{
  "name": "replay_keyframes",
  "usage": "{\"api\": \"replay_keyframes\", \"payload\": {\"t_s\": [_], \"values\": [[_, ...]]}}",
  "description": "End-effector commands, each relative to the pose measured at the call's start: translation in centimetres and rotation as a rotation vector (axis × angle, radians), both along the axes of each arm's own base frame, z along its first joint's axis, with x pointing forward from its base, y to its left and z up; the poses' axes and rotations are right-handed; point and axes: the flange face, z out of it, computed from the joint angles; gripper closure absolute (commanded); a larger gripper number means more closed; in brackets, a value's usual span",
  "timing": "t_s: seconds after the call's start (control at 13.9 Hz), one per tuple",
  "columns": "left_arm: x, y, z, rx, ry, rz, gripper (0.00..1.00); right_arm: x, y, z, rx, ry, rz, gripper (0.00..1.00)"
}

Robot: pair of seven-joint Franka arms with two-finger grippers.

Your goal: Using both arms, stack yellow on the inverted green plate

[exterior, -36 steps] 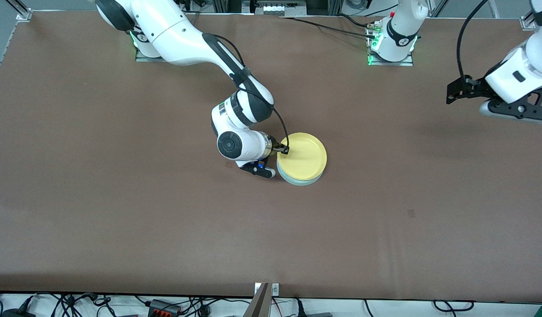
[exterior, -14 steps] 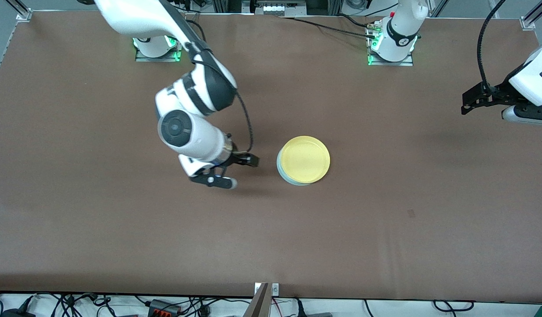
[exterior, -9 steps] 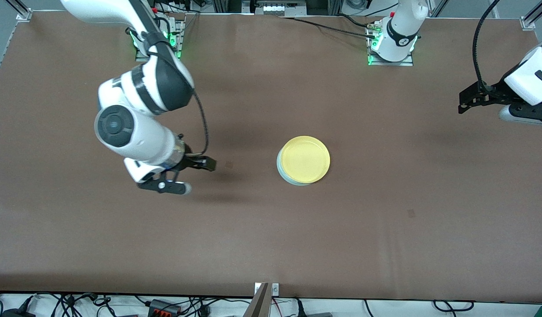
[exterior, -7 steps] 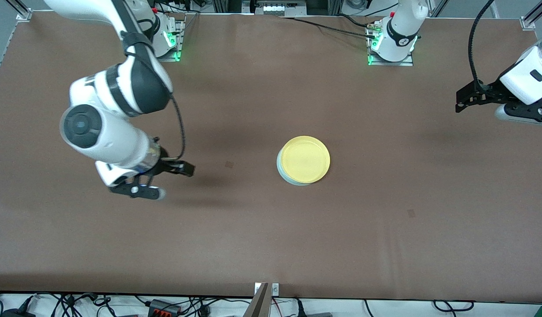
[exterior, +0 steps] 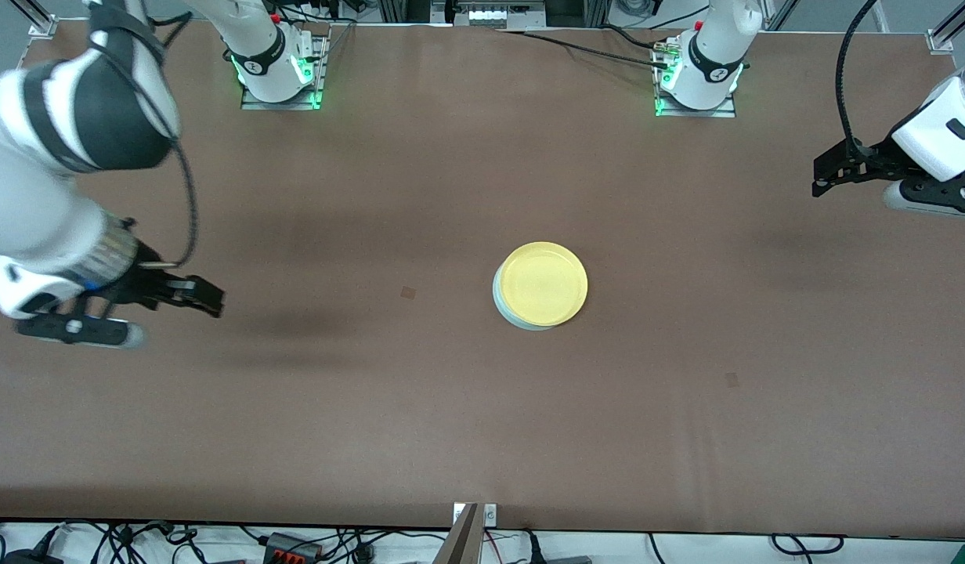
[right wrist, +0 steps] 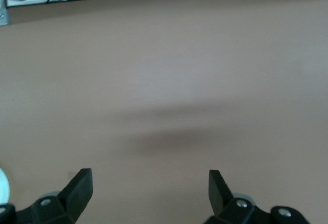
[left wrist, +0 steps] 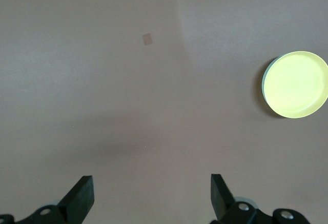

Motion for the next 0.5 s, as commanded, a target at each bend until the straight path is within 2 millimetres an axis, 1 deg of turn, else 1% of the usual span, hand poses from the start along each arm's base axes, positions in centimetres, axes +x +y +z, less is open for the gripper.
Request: {"api": "replay_keyframes", "payload": {"t_s": [0.0, 0.14, 0.29, 0.36, 0.43], "values": [[-0.7, 0.2, 0.7, 0.001, -0.007, 0.003, 0.00, -2.3, -6.4, 2.1, -0.010, -0.005, 0.056, 0.00], [-0.8, 0.1, 0.8, 0.001, -0.005, 0.003, 0.00, -3.5, -9.7, 3.4, -0.012, 0.012, 0.036, 0.00], [-0.9, 0.1, 0.7, 0.002, 0.005, 0.002, 0.00, -4.5, -10.9, 4.6, -0.016, 0.020, 0.024, 0.00], [-0.9, 0.1, 0.7, 0.002, 0.006, 0.002, 0.00, -5.0, -11.8, 4.8, -0.019, 0.044, 0.029, 0.00], [-0.9, 0.1, 0.8, 0.002, 0.004, 0.002, 0.00, -5.5, -12.1, 4.9, -0.022, 0.066, 0.046, 0.00]]}}
